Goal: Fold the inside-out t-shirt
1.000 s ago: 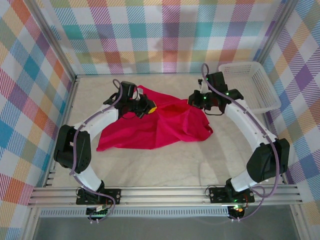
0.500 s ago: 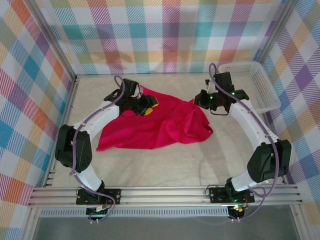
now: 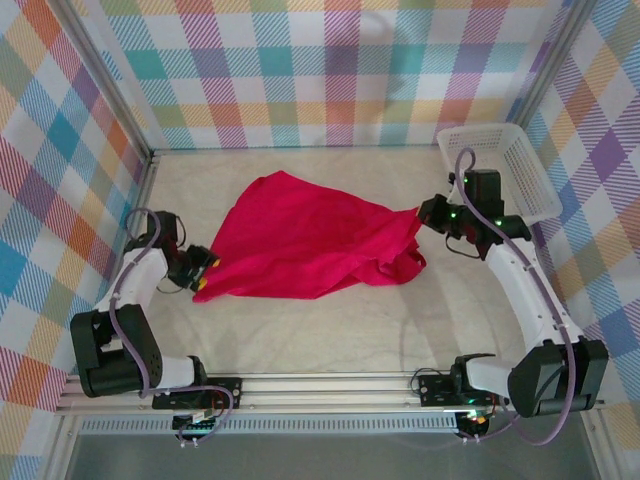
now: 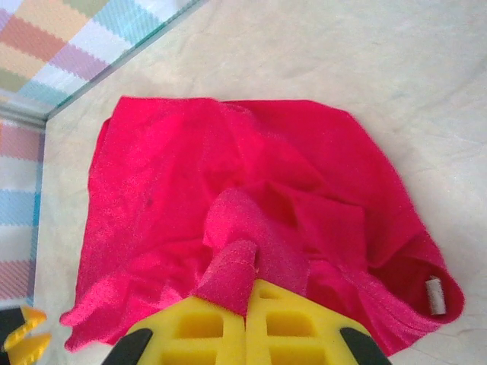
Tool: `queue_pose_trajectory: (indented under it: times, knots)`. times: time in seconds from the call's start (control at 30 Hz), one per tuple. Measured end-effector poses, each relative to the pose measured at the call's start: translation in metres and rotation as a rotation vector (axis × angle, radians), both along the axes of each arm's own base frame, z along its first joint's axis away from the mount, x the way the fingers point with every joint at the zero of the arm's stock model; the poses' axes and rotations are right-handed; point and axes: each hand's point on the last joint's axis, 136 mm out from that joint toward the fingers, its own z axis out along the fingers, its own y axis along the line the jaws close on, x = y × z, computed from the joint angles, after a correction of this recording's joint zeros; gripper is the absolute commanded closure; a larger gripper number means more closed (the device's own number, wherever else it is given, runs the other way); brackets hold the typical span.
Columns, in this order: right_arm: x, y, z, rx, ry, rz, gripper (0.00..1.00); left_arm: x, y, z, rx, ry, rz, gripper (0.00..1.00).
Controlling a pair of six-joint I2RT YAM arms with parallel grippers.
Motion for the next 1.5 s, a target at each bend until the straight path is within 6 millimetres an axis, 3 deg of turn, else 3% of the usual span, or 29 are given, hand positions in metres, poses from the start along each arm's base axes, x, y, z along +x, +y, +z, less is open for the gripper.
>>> queue_pose_trajectory:
  times: [0.27, 0.47, 0.57, 0.67, 0.7, 0.9, 1.03, 1.2, 1.27, 1.4, 1.43, 1.5]
  knots:
    - [0.002, -0.017, -0.009, 0.029, 0.024, -0.058, 1.0, -0.038, 0.011, -0.019, 0.044, 0.065, 0.032, 0.45]
    - [0.003, -0.013, -0.008, 0.049, 0.024, -0.045, 1.0, -0.033, 0.012, -0.033, 0.039, 0.063, 0.042, 0.44]
    - [0.003, -0.013, -0.008, 0.052, 0.024, -0.043, 1.0, -0.025, 0.013, -0.04, 0.033, 0.054, 0.055, 0.56]
    - [0.002, -0.012, -0.007, 0.054, 0.024, -0.041, 1.0, -0.019, 0.013, -0.048, 0.023, 0.052, 0.066, 0.94]
    - [0.002, -0.012, -0.005, 0.056, 0.022, -0.039, 1.0, -0.017, 0.013, -0.05, 0.016, 0.053, 0.068, 1.0]
    - [0.005, -0.012, 0.017, 0.056, -0.014, -0.037, 1.0, -0.012, 0.011, -0.051, -0.001, 0.054, 0.071, 1.0]
    - [0.008, -0.014, 0.043, 0.056, -0.064, -0.04, 1.0, 0.001, 0.016, -0.018, 0.024, -0.026, 0.075, 1.0]
    - [0.007, -0.015, 0.072, 0.059, -0.122, -0.042, 1.0, 0.022, 0.025, 0.063, 0.086, -0.237, 0.088, 1.0]
    - [0.007, -0.015, 0.081, 0.06, -0.137, -0.041, 1.0, 0.024, 0.027, 0.086, 0.102, -0.285, 0.092, 1.0]
    - [0.006, -0.016, 0.103, 0.058, -0.174, -0.041, 1.0, 0.026, 0.029, 0.116, 0.118, -0.314, 0.097, 1.0]
    - [0.006, -0.017, 0.112, 0.059, -0.191, -0.042, 1.0, 0.027, 0.029, 0.123, 0.119, -0.323, 0.095, 0.97]
    - [0.006, -0.016, 0.128, 0.062, -0.229, -0.039, 1.0, 0.029, 0.027, 0.133, 0.11, -0.344, 0.086, 0.8]
